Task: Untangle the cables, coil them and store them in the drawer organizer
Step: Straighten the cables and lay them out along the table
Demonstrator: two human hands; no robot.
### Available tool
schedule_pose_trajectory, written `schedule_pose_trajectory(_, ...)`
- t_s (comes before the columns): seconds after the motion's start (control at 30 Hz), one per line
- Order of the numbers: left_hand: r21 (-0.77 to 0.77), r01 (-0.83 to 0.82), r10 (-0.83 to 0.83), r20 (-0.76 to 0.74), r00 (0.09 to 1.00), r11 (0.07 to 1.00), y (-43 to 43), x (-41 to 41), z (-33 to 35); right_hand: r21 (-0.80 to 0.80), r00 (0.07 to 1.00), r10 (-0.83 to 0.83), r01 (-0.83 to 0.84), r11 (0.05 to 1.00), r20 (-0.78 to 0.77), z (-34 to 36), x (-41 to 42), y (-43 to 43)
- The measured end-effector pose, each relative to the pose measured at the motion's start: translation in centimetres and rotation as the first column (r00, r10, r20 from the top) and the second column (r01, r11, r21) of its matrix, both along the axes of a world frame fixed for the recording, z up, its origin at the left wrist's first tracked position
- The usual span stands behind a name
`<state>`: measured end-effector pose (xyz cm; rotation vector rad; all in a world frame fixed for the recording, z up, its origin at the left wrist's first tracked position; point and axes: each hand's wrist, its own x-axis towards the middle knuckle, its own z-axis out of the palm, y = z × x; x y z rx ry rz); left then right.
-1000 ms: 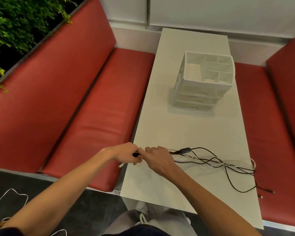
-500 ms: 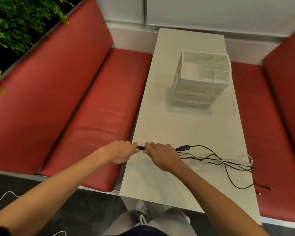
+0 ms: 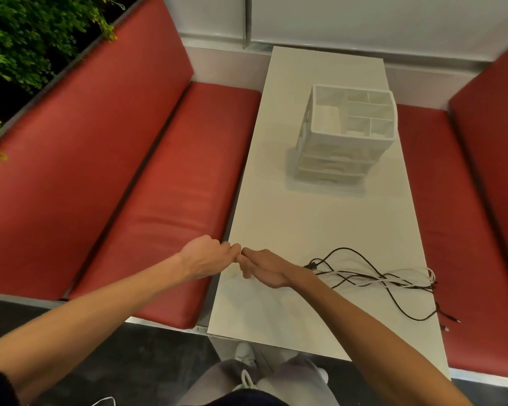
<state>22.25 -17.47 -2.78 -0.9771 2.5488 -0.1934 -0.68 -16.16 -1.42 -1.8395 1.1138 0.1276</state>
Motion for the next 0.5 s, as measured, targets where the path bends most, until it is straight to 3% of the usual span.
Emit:
schedule_pose_trajectory(0.1,-0.053,0.015,-0.019,-0.070,0.997,0.998,-0.4,0.9,0.5,-0.043,1.000,0.003,-0.003,0.999,-0.004,-0.2,0.6,0.1)
schedule_pose_trajectory(0.2,-0.055,0.065,-0.068,-0.053,0.996,0.996,0.3,0.3,0.4,-0.293,0.956,0.109,-0.191,0.937,-0.273,0.5,1.5,0.4)
schedule_pose_trajectory(0.27,0.112,0.020,-0.026,0.045,0.999,0.993,0.5,-0.3,0.4,-0.432,0.884,0.153,-0.360,0.827,-0.443,1.2,2.4,0.7)
schedule_pose_trajectory(0.4,0.147,-0.026,0.008,0.119,0.993,0.989,1.0,-1.7,0.4,-0.416,0.745,0.179,-0.536,0.735,-0.643,1.6,3.9,1.4)
schedule_pose_trajectory(0.5,0.153,-0.104,0.086,0.117,0.989,0.983,1.4,-2.8,0.1,-0.426,0.744,0.147,-0.519,0.741,-0.651,1.5,4.4,1.8)
